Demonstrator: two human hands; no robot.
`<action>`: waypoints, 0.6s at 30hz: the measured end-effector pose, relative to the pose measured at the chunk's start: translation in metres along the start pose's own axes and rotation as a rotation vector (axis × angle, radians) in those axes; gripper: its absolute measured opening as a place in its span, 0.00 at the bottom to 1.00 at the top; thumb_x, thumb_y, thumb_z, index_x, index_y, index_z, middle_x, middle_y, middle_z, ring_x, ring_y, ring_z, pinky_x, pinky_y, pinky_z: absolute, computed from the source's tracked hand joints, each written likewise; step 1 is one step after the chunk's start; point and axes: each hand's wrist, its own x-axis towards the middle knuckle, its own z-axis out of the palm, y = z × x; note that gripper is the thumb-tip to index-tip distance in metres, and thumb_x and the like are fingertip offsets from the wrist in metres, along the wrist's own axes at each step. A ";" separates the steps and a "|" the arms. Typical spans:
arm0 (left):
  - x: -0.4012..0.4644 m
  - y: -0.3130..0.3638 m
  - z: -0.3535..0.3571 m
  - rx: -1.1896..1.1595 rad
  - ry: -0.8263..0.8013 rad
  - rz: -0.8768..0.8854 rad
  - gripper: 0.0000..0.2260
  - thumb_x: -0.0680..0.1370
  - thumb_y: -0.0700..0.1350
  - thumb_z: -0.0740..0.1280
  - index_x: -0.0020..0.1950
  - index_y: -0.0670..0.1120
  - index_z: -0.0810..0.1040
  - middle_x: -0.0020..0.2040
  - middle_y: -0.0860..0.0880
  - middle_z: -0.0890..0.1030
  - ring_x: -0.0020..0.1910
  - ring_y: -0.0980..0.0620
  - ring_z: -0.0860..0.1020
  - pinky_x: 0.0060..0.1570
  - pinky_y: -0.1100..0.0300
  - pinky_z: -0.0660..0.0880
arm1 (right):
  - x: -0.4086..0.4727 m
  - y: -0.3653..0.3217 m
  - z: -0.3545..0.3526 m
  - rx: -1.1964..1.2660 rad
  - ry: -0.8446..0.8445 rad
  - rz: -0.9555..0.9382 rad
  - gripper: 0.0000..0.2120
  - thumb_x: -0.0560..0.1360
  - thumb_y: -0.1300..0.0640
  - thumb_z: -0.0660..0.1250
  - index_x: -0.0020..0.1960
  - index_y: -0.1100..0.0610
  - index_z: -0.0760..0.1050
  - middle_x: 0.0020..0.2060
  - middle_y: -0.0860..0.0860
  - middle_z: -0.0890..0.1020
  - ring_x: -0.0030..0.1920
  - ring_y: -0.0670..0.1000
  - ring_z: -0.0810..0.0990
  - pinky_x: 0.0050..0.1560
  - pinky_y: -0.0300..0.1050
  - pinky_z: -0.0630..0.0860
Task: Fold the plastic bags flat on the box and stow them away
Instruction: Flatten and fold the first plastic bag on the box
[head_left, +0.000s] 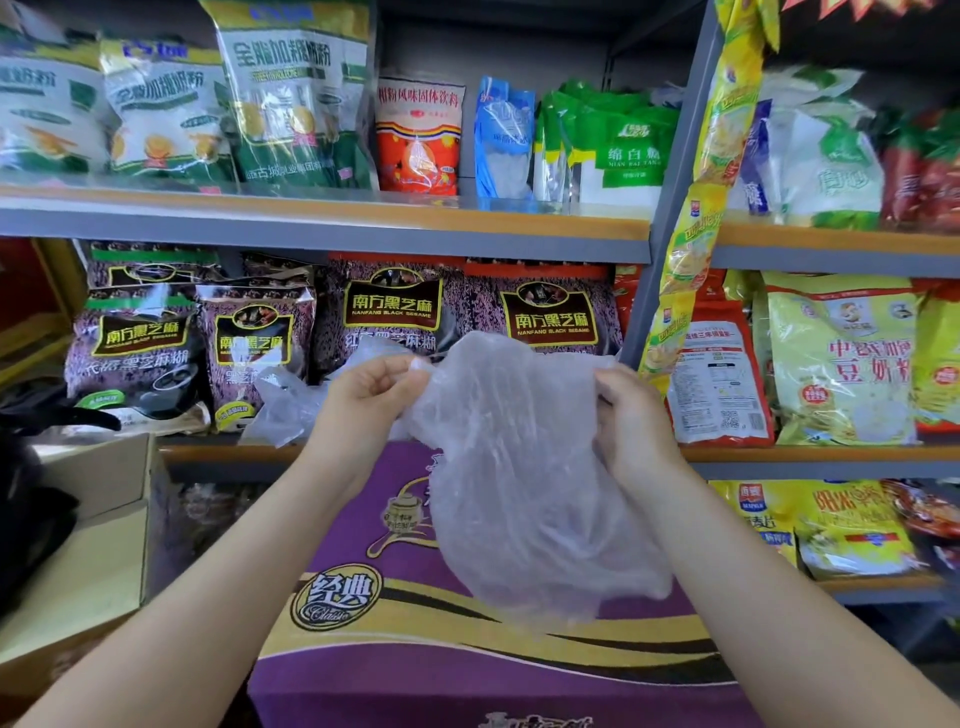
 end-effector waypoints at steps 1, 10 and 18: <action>0.002 -0.004 -0.004 0.034 0.035 -0.006 0.06 0.77 0.39 0.63 0.43 0.43 0.79 0.33 0.53 0.81 0.31 0.57 0.77 0.33 0.66 0.74 | 0.006 -0.004 -0.004 -0.024 0.082 0.054 0.12 0.66 0.57 0.63 0.49 0.57 0.74 0.40 0.61 0.72 0.41 0.57 0.71 0.40 0.46 0.67; 0.012 -0.039 -0.010 0.333 0.225 -0.118 0.08 0.79 0.43 0.59 0.41 0.43 0.70 0.34 0.47 0.71 0.33 0.50 0.68 0.34 0.58 0.65 | 0.017 -0.018 -0.015 -0.519 0.211 -0.153 0.17 0.81 0.60 0.51 0.62 0.68 0.71 0.62 0.62 0.74 0.67 0.63 0.67 0.53 0.49 0.65; 0.007 0.024 0.025 0.535 -0.139 0.247 0.05 0.78 0.43 0.63 0.53 0.45 0.74 0.47 0.52 0.77 0.41 0.62 0.75 0.40 0.75 0.68 | -0.008 -0.032 0.013 -0.748 -0.321 -0.517 0.09 0.77 0.60 0.62 0.40 0.55 0.76 0.35 0.50 0.78 0.37 0.44 0.73 0.39 0.42 0.68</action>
